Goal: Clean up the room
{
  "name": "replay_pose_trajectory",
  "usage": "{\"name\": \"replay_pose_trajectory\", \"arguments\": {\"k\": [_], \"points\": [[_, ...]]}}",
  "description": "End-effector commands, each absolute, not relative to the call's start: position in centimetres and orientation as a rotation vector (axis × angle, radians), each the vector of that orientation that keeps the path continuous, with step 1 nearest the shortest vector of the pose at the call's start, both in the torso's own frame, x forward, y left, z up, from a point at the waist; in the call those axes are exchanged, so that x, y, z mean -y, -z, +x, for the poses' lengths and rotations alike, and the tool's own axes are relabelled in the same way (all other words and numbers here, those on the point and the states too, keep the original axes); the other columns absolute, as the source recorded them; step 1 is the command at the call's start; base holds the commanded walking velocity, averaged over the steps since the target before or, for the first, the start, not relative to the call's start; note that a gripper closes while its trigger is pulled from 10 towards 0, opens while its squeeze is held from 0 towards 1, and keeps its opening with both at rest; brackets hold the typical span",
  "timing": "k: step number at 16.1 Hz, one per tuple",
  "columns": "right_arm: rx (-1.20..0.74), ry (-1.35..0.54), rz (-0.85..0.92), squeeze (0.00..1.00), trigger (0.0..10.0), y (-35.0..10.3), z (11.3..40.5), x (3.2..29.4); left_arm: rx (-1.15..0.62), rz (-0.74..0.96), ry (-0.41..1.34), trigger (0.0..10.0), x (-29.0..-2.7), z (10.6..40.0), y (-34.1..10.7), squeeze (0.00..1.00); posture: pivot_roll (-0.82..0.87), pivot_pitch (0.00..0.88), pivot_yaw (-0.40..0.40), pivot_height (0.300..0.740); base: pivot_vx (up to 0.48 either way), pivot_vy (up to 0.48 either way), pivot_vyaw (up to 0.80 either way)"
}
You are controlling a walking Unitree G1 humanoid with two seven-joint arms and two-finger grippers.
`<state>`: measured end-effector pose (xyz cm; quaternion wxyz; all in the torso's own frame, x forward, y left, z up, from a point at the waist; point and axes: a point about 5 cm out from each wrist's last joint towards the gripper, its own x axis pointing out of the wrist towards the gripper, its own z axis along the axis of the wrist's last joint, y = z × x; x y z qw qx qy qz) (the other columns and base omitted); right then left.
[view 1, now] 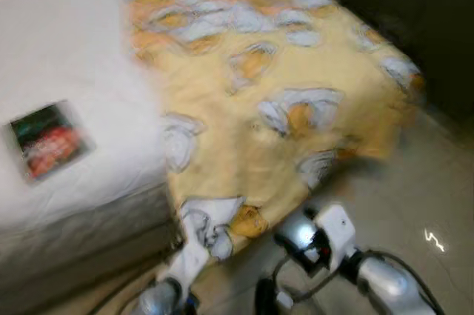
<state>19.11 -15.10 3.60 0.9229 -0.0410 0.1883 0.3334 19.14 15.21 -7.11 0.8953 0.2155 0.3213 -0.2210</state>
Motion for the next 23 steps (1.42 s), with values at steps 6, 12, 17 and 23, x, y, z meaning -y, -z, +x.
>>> {"name": "replay_pose_trajectory", "arguments": {"k": [6,12,17,23], "points": [[-0.417,-0.741,-0.072,0.0,10.0,-3.28,18.9,15.51,-0.7,0.455,0.446,10.0,-14.78,18.84,7.48,0.0,-0.28,0.121,-0.027,0.74,0.0,0.0,0.0],[-0.417,-0.74,-0.06,0.0,10.0,-3.31,18.96,15.54,-0.722,0.436,0.418,10.0,-15.09,18.3,7.77,0.0,-0.28,0.124,-0.028,0.74,0.0,0.0,0.0],[-0.419,-0.743,-0.06,0.0,10.0,-3.6,18.98,15.52,-0.715,0.433,0.396,10.0,-15.18,18.22,7.78,0.0,-0.28,0.13,-0.03,0.74,-0.178,0.0,0.0],[-0.419,-0.751,-0.058,0.0,10.0,-3.95,18.91,15.42,-0.717,0.422,0.395,10.0,-14.88,18.12,7.85,0.0,-0.28,0.131,-0.032,0.74,0.0,0.0,0.0]]}}
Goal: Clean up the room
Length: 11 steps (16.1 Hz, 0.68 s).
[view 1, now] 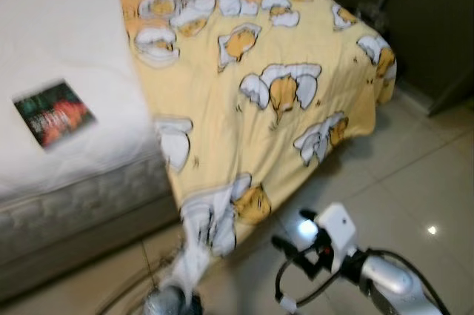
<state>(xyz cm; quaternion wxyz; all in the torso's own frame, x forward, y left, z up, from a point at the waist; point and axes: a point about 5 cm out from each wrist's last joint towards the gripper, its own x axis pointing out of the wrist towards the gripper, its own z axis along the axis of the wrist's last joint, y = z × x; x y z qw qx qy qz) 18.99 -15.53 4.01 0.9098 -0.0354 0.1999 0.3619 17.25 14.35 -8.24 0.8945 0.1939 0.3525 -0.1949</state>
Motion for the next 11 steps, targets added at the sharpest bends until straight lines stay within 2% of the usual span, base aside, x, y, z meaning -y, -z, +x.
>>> {"name": "replay_pose_trajectory", "arguments": {"k": [1,2,3,5,7,8,11], "points": [[-0.42,-0.753,-0.058,0.0,10.0,-4.0,18.9,15.4,-0.719,0.418,0.393,10.0,-14.9,18.1,7.9,0.0,-0.28,0.132,-0.032,0.74,0.0,0.0,0.0],[-0.417,-0.764,-0.055,0.0,10.0,-4.1,18.9,15.3,-0.735,0.408,0.398,10.0,-14.7,17.9,8.0,0.0,-0.28,0.132,-0.032,0.74,0.0,0.0,0.0],[-0.406,-0.777,-0.048,0.0,10.0,-4.2,19.1,15.3,-0.831,0.441,0.464,10.0,-14.4,16.5,8.9,0.0,-0.28,0.128,-0.03,0.74,0.0,0.0,0.0],[-0.397,-0.785,-0.051,0.0,10.0,-4.5,19.4,15.2,-0.953,0.454,0.486,10.0,-14.5,14.7,9.9,0.0,-0.28,0.128,-0.03,0.74,0.0,0.0,0.0],[-0.396,-0.787,-0.059,0.0,10.0,-4.6,19.6,15.3,-0.943,0.413,0.457,10.0,-14.1,14.9,9.9,0.0,-0.29,0.126,-0.037,0.74,0.0,0.0,0.0],[-0.398,-0.788,-0.061,0.0,10.0,-4.6,19.6,15.3,-0.937,0.391,0.467,10.0,-13.7,15.2,9.7,1.0,-0.28,0.124,-0.037,0.74,0.0,0.0,0.0],[-0.399,-0.782,-0.061,0.0,10.0,-4.6,19.8,15.4,-0.963,0.369,0.476,10.0,-13.4,15.4,9.7,1.0,-0.28,0.123,-0.034,0.74,0.0,0.0,0.0]]}}
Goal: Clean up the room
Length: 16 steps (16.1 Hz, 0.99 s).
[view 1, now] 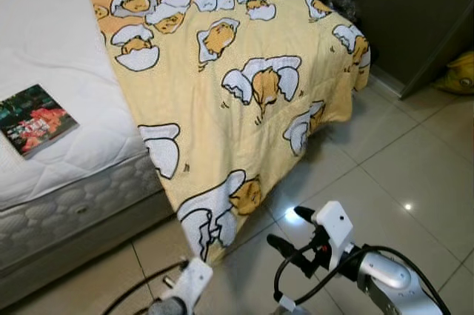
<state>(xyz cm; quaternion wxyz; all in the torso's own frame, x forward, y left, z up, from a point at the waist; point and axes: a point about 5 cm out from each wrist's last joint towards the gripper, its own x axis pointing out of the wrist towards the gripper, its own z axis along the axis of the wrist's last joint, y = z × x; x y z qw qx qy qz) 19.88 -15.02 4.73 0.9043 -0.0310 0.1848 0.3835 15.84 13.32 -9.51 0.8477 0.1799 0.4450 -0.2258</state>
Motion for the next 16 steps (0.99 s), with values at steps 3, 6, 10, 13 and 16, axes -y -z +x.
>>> {"name": "replay_pose_trajectory", "arguments": {"k": [3,6,10,13,16], "points": [[-0.402,-0.772,-0.056,0.0,10.0,-4.4,19.8,15.4,-0.944,0.397,0.466,10.0,-14.6,15.7,9.5,1.0,-0.27,0.125,-0.031,0.74,0.0,0.0,0.0],[-0.366,-0.692,-0.071,0.0,10.0,-4.4,20.5,15.7,-0.809,0.385,0.377,10.0,-16.2,18.1,8.2,1.0,-0.25,0.109,-0.021,0.74,0.0,0.0,0.0],[-0.189,-0.431,-0.083,0.0,10.0,-6.1,24.9,16.3,-0.371,0.099,0.006,10.0,-18.0,27.7,0.6,1.0,-0.21,0.045,-0.007,0.74,0.0,0.0,0.0],[-0.07,-0.334,-0.078,0.0,10.0,-7.5,26.7,15.8,-0.13,-0.008,-0.076,10.0,-16.7,32.7,-5.3,1.0,-0.2,0.0,0.008,0.74,0.0,0.0,0.0],[0.02,-0.096,-0.038,0.0,10.0,-8.9,27.9,17.1,0.153,-0.059,-0.119,10.0,-15.5,34.4,-11.1,1.0,-0.19,0.0,0.015,0.74,0.0,0.0,0.0]]}}
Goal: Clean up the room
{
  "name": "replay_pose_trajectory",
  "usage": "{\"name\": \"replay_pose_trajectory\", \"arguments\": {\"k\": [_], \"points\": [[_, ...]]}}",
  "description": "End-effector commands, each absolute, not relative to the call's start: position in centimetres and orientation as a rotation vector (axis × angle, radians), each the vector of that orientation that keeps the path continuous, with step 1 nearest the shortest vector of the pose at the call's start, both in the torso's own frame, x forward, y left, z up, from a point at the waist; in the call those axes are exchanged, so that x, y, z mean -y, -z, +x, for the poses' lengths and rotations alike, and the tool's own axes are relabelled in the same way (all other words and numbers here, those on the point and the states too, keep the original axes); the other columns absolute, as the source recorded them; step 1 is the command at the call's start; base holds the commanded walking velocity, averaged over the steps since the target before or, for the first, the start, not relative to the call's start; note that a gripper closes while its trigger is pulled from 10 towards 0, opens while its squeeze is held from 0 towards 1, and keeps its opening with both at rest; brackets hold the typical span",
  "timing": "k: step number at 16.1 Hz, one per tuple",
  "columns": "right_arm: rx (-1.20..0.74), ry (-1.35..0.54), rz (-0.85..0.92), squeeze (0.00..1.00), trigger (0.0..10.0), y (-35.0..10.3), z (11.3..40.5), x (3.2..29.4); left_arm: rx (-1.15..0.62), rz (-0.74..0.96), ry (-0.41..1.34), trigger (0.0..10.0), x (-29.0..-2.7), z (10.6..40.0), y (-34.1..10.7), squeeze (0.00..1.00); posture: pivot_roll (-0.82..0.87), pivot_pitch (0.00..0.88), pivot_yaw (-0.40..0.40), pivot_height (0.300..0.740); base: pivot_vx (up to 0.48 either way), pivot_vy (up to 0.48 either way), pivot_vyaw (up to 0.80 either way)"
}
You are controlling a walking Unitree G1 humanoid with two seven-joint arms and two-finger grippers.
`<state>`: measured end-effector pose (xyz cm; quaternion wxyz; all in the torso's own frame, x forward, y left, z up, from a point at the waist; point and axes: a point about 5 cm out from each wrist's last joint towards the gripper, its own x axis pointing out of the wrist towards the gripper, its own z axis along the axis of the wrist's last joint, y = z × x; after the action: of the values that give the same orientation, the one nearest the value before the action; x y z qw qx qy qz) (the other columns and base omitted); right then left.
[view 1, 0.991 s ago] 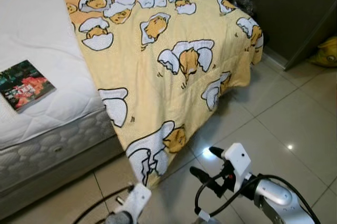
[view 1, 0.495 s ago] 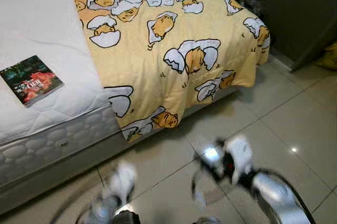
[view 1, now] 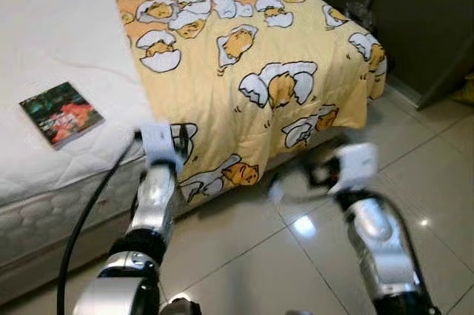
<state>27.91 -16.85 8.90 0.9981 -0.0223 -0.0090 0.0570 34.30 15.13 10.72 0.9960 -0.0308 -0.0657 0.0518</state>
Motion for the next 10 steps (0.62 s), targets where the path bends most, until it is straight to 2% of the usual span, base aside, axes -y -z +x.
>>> {"name": "replay_pose_trajectory", "arguments": {"k": [1,2,3,4,5,7,8,10], "points": [[0.027,-0.099,-0.05,0.0,10.0,-8.9,27.9,16.6,0.22,-0.067,-0.116,10.0,-14.8,34.4,-12.7,1.0,-0.19,0.0,0.02,0.74,0.0,0.0,0.0],[0.025,-0.102,-0.051,0.0,10.0,-8.8,28.0,16.5,0.226,-0.063,-0.111,10.0,-14.4,34.2,-12.9,1.0,-0.19,0.0,0.021,0.74,0.0,0.0,0.0],[0.013,-0.107,-0.063,0.0,10.0,-8.5,28.1,16.3,0.227,-0.062,-0.105,10.0,-13.9,33.9,-12.8,0.0,-0.19,0.0,0.022,0.74,0.0,0.0,0.0],[-0.009,-0.111,-0.053,0.0,10.0,-8.3,28.4,16.5,0.167,-0.004,-0.102,10.0,-13.7,33.5,-11.4,0.0,-0.19,0.0,0.023,0.74,0.0,0.0,0.74],[-0.026,-0.132,-0.043,0.0,10.0,-8.1,28.6,16.5,0.133,-0.015,-0.121,10.0,-14.0,33.3,-10.6,0.0,-0.19,0.0,0.02,0.74,0.0,-0.469,0.63],[-0.026,-0.138,-0.044,0.0,10.0,-8.1,29.0,16.3,0.055,0.022,-0.225,10.0,-15.9,32.9,-9.7,0.0,-0.18,0.0,0.021,0.74,0.0,-0.474,0.61],[-0.034,-0.141,-0.043,0.0,10.0,-7.8,29.1,16.2,-0.053,0.066,-0.345,10.0,-17.9,32.5,-8.0,0.0,-0.18,0.0,0.026,0.74,0.0,-0.469,0.6],[-0.04,-0.129,-0.04,0.0,10.0,-7.4,28.9,16.4,-0.106,0.116,-0.391,10.0,-19.0,32.1,-7.1,0.0,-0.18,0.0,0.031,0.74,0.0,-0.469,0.6]]}}
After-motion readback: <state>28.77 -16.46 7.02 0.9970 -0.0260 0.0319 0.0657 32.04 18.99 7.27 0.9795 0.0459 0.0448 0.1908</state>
